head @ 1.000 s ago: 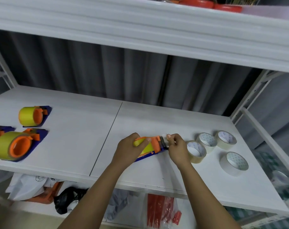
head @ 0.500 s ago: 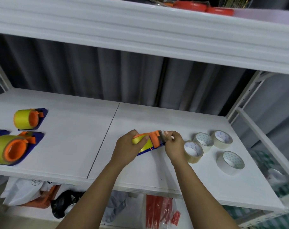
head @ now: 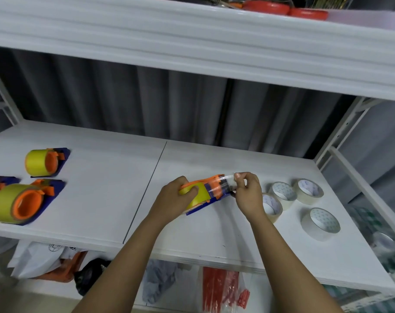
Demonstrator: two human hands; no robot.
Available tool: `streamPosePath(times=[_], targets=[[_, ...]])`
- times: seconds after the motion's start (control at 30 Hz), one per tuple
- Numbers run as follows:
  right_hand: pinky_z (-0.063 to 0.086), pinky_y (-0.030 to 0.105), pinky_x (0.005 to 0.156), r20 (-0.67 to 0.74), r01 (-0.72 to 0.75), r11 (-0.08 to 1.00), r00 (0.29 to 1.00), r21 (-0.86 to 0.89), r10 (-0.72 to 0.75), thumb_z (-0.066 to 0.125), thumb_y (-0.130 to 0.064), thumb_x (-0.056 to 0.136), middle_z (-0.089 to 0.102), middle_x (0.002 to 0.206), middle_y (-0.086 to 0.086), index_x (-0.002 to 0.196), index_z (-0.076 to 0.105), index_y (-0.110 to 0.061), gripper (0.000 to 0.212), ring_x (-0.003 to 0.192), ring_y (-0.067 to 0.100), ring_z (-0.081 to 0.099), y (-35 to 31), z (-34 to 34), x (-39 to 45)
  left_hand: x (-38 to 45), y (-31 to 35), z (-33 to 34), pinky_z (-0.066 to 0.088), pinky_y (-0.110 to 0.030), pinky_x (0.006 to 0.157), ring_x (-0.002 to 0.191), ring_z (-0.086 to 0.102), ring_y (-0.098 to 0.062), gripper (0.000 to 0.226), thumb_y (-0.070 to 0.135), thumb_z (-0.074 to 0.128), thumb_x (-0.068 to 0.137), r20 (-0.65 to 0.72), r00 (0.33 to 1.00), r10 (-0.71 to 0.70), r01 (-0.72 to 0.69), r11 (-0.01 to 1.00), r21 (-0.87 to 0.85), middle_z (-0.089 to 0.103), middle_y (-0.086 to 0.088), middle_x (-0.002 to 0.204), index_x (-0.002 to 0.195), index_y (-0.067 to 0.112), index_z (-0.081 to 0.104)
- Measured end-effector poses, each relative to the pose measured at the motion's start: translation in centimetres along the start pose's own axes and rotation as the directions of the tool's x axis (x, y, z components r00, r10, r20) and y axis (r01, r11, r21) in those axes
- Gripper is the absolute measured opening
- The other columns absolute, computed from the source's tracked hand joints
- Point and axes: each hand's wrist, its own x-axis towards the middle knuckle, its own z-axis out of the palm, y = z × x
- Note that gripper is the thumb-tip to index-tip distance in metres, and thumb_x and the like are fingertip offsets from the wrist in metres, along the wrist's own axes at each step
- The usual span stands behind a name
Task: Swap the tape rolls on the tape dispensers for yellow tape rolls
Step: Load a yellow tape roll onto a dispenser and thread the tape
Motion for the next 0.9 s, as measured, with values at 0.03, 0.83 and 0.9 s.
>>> streamPosePath(times=[0.03, 0.83, 0.9], targets=[[0.054, 0.051, 0.084, 0.002, 0.022, 0.999, 1.0, -0.028, -0.022, 0.048, -0.034, 0.096, 0.047, 0.106, -0.005, 0.083, 0.05, -0.03, 0.015, 0.099, 0.025, 0.058, -0.3, 0.0, -0.1, 0.1, 0.0, -0.1, 0.039, -0.023, 0.055, 0.065, 0.053, -0.011, 0.024, 0.042, 0.05, 0.085, 0.011, 1.0, -0.006, 0.006, 1.0, 0.017, 0.053, 0.003, 0.07, 0.073, 0.022, 0.045], [0.037, 0.028, 0.074, -0.01, 0.102, 0.968, 0.994, -0.227, -0.108, 0.048, -0.025, 0.097, 0.047, 0.105, 0.001, 0.081, 0.049, -0.016, 0.018, 0.077, 0.012, 0.046, -2.7, 0.4, -1.5, 0.2, 0.9, 0.3, 0.039, -0.03, 0.063, 0.067, 0.054, -0.018, 0.025, 0.036, 0.053, 0.09, -0.184, 0.98, 0.075, -0.042, 0.983, 0.179, 0.053, 0.005, 0.065, 0.073, 0.021, 0.042], [0.043, 0.034, 0.077, -0.043, 0.037, 0.985, 0.998, -0.167, -0.045, 0.049, -0.026, 0.096, 0.051, 0.109, 0.005, 0.074, 0.045, -0.021, 0.023, 0.081, 0.016, 0.049, -2.6, 0.5, -1.7, 0.1, 1.0, 0.2, 0.04, -0.031, 0.065, 0.07, 0.054, -0.019, 0.024, 0.037, 0.052, 0.091, -0.152, 0.983, 0.099, -0.066, 0.977, 0.203, 0.054, 0.005, 0.069, 0.077, 0.019, 0.045]])
